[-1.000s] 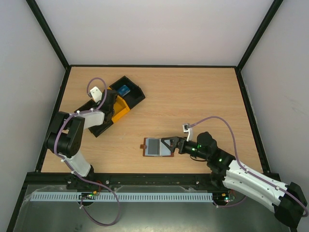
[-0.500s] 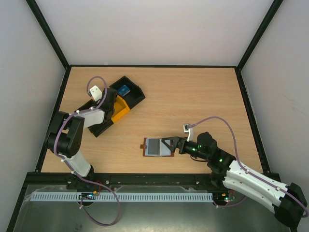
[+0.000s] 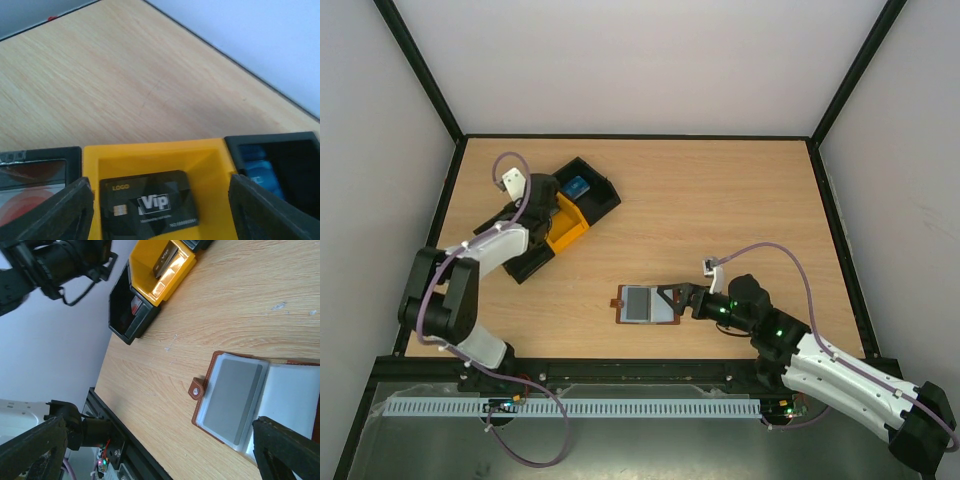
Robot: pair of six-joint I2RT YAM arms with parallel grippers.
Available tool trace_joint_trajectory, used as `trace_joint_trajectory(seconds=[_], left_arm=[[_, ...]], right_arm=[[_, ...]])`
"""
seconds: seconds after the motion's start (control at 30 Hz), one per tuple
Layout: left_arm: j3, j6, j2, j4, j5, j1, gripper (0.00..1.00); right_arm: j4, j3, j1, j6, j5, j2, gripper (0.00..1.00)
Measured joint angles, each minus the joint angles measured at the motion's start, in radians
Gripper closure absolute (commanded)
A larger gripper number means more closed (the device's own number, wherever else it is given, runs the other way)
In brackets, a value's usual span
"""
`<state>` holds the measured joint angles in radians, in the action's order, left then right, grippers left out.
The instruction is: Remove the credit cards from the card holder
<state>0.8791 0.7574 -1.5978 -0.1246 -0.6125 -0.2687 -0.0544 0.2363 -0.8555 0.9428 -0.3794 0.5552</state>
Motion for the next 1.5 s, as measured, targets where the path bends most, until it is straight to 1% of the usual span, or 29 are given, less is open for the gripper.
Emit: trace_joint_trajectory(seconds=[0.03, 0.07, 0.27, 0.37, 0.43, 0.5, 0.6, 0.63, 0.67, 0.73, 0.87, 0.93, 1.0, 1.2, 1.27, 1.5], left_arm=[[0.004, -0.006, 0.023, 0.014, 0.015, 0.000, 0.05], [0.009, -0.013, 0.048, 0.030, 0.029, 0.000, 0.01], [0.038, -0.078, 0.206, 0.156, 0.109, -0.007, 0.00], [0.020, -0.107, 0.308, 0.226, 0.170, -0.008, 0.00], [-0.018, -0.117, 0.393, 0.252, 0.221, -0.008, 0.00], [-0.071, -0.124, 0.489, 0.272, 0.288, -0.008, 0.00], [-0.141, -0.140, 0.605, 0.299, 0.416, -0.008, 0.00], [-0.156, -0.143, 0.624, 0.305, 0.454, -0.008, 0.01], [-0.175, -0.145, 0.643, 0.312, 0.502, -0.008, 0.01], [-0.212, -0.142, 0.660, 0.327, 0.607, -0.008, 0.04], [-0.295, -0.126, 0.658, 0.330, 0.808, -0.010, 0.14], [-0.346, -0.117, 0.657, 0.325, 0.898, -0.021, 0.16], [-0.391, -0.109, 0.660, 0.322, 0.959, -0.041, 0.17], [-0.476, -0.061, 0.719, 0.265, 1.056, -0.148, 0.20], [-0.490, -0.040, 0.741, 0.237, 1.069, -0.184, 0.20], [-0.532, 0.021, 0.758, 0.165, 1.079, -0.247, 0.21]], right_arm=[[0.005, 0.000, 0.000, 0.003, 0.003, 0.000, 0.02], [0.009, 0.000, 0.000, 0.005, 0.006, 0.000, 0.02], [0.033, 0.000, 0.000, 0.027, 0.022, 0.002, 0.00], [0.043, 0.000, 0.000, 0.035, 0.024, 0.004, 0.05], [0.042, 0.000, 0.000, 0.044, 0.023, 0.009, 0.08], [0.039, 0.000, 0.000, 0.055, 0.022, 0.016, 0.13], [0.010, -0.006, 0.000, 0.075, 0.016, 0.042, 0.27], [-0.005, -0.009, 0.000, 0.082, 0.011, 0.059, 0.34], [-0.019, -0.010, 0.000, 0.089, 0.006, 0.079, 0.39], [-0.045, -0.012, 0.000, 0.103, -0.005, 0.124, 0.47], [-0.094, -0.013, 0.000, 0.122, -0.019, 0.241, 0.60], [-0.110, -0.013, -0.002, 0.124, -0.021, 0.284, 0.63], [-0.132, -0.013, -0.003, 0.129, -0.021, 0.329, 0.65], [-0.169, 0.024, -0.029, 0.127, -0.010, 0.509, 0.69], [-0.178, 0.042, -0.039, 0.124, -0.006, 0.567, 0.70], [-0.200, 0.100, -0.059, 0.111, 0.013, 0.698, 0.71]])
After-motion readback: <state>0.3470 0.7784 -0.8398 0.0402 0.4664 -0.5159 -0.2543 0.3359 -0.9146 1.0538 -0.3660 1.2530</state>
